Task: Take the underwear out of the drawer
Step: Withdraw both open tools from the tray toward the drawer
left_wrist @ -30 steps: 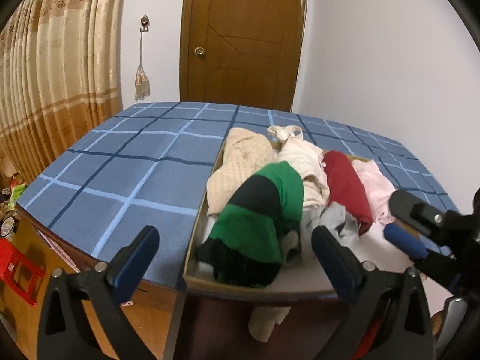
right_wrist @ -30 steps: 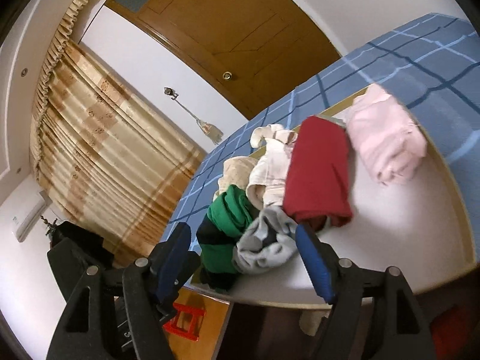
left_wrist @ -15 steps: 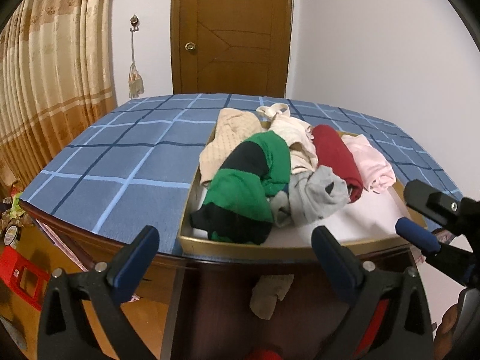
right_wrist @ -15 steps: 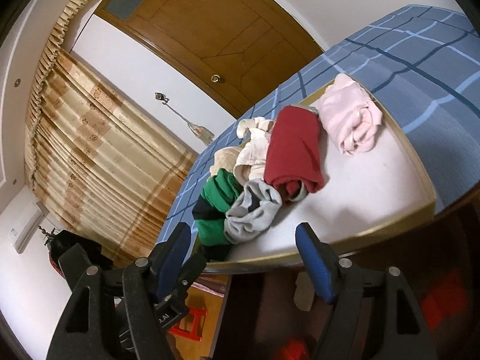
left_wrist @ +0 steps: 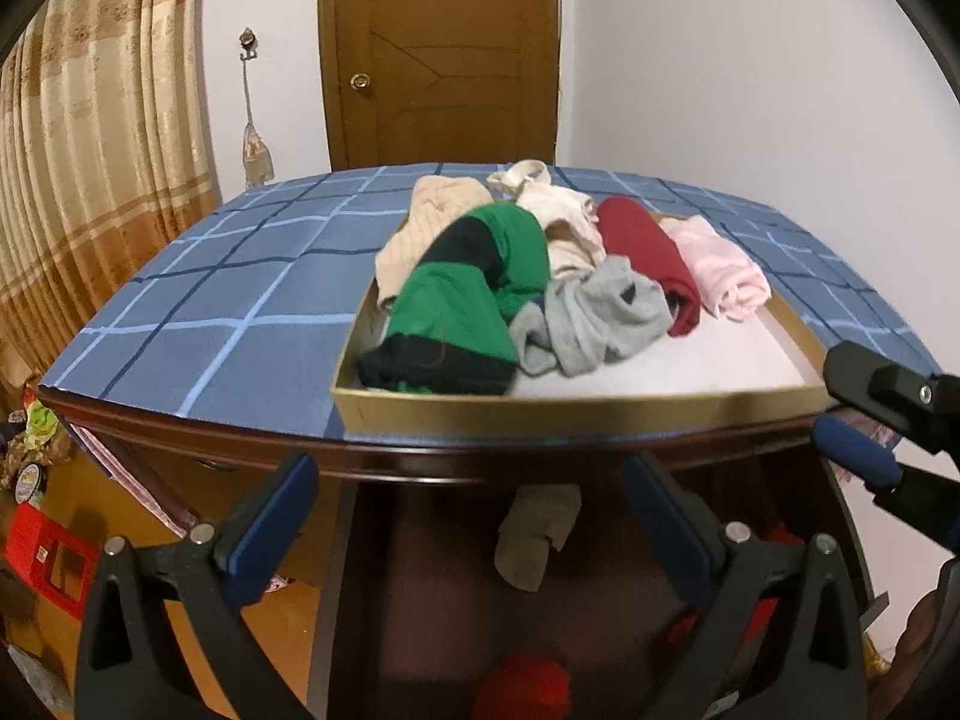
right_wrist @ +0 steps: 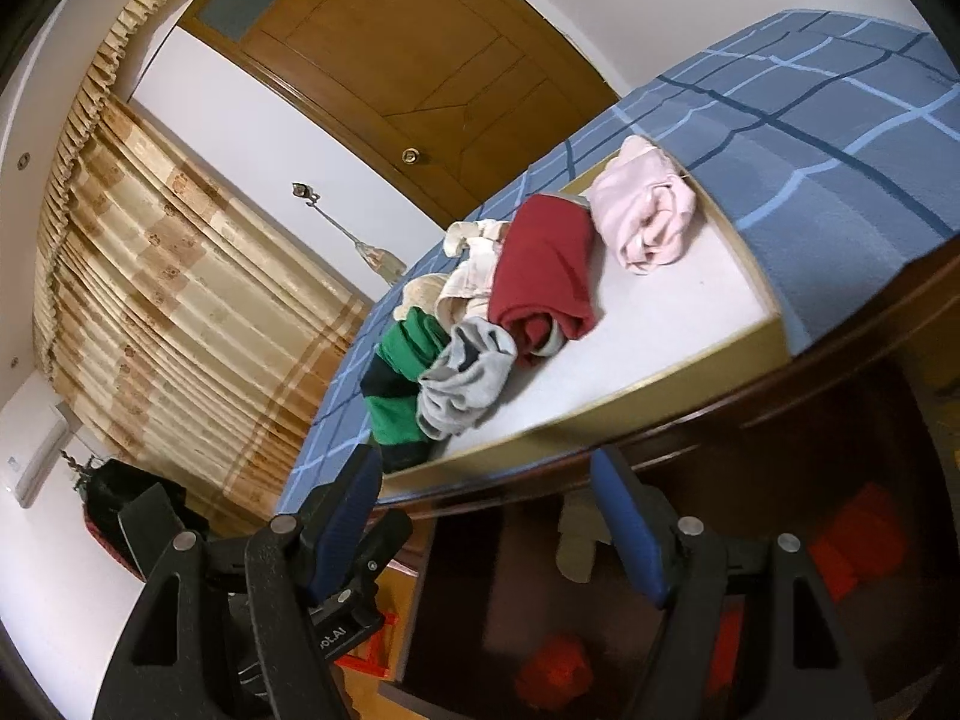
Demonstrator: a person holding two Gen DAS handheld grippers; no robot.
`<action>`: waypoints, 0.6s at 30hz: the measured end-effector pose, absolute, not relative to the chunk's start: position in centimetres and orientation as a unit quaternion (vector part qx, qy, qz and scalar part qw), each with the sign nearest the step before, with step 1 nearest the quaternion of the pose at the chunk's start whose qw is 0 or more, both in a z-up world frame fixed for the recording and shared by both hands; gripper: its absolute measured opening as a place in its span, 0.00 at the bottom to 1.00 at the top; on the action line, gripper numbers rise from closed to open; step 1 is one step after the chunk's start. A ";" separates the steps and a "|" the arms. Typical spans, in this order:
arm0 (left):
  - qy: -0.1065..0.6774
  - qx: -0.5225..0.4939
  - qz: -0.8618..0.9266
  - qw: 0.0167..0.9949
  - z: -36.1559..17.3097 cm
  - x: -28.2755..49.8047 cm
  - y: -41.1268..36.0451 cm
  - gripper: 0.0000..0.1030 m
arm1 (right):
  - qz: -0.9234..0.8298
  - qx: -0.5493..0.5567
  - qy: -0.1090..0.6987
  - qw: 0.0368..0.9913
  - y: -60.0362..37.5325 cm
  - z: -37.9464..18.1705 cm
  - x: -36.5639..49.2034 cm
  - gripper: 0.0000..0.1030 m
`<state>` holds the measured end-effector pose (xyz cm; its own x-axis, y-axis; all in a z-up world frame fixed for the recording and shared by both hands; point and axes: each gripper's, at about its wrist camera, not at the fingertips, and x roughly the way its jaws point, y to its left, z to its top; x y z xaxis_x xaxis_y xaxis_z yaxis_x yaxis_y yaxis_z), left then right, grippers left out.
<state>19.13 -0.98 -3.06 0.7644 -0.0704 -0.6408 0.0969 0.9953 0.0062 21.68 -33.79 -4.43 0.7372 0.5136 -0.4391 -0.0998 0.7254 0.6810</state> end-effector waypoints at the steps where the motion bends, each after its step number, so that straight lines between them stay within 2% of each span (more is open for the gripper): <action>1: 0.342 0.023 -0.045 0.938 -3.2 19.0 -1.1 1.00 | 0.172 0.323 0.318 0.875 -33.8 -4.5 21.6 0.72; 18: 0.362 0.068 -0.042 0.929 -5.7 17.6 -1.8 1.00 | 0.122 0.299 0.365 0.873 -36.1 -8.2 18.6 0.72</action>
<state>17.62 -1.77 -5.73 0.7337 -0.0295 -0.6789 0.1280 0.9872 0.0955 18.62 -36.12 -8.24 0.7035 0.4310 -0.5651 0.0064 0.7912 0.6115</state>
